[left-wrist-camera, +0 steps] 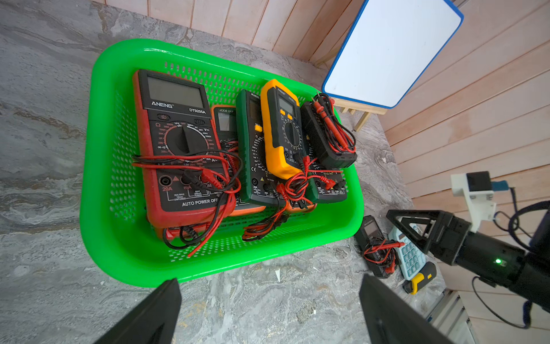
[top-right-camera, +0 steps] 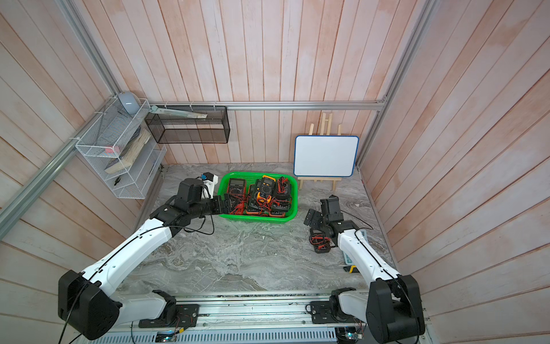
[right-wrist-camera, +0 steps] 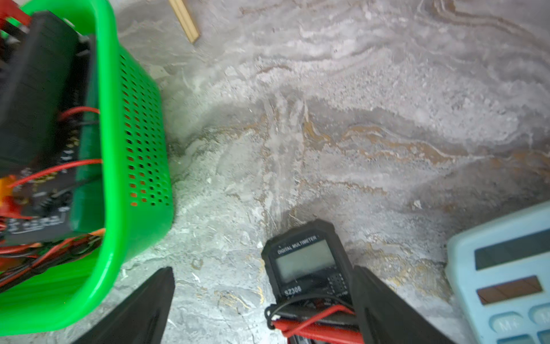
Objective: Put the multimeter into the basket
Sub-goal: Pick up the multimeter from the center of the board.
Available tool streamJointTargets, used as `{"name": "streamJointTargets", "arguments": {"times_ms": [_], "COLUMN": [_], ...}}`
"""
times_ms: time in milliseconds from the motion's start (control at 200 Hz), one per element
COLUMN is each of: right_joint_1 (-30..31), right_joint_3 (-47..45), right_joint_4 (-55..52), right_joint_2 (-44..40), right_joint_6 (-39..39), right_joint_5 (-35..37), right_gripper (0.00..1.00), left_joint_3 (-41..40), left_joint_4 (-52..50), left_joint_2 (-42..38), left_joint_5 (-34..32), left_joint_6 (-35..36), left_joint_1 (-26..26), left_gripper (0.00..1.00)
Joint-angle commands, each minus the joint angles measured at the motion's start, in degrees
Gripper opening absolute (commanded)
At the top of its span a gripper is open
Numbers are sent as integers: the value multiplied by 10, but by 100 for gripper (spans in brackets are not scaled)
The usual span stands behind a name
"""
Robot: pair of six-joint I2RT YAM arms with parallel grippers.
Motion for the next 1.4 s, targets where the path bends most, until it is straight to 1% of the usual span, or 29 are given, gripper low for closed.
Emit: {"name": "streamJointTargets", "arguments": {"times_ms": [0,125,400,610,750,990,1150,1270,1350,1390], "right_joint_1": [-12,-17,-17,4,24,27,28,27,27,27], "right_joint_3": [-29,-56,-78,-78,-73,-74,-72,-63,-58,-55], "right_joint_4": [13,26,35,37,34,35,40,40,39,38], "right_joint_2": [-6,0,12,9,18,53,81,103,110,110], "right_joint_6": [14,18,16,28,42,38,24,13,9,9], "right_joint_5": [4,1,-34,-53,-32,-5,0,1,-3,-6], "right_gripper": [98,98,98,98,98,98,98,92,84,79], "left_joint_3": [19,18,16,15,15,9,6,3,2,2], "left_joint_4": [-5,-6,-5,0,3,8,10,12,13,13], "left_joint_2": [6,8,11,15,20,23,22,21,19,18], "left_joint_5": [-3,0,2,5,8,12,10,11,11,9], "left_joint_6": [11,11,11,9,8,8,8,6,5,4], "left_joint_1": [2,2,2,2,2,2,3,4,4,5], "left_gripper": [100,100,100,100,100,100,100,100,99,100]}}
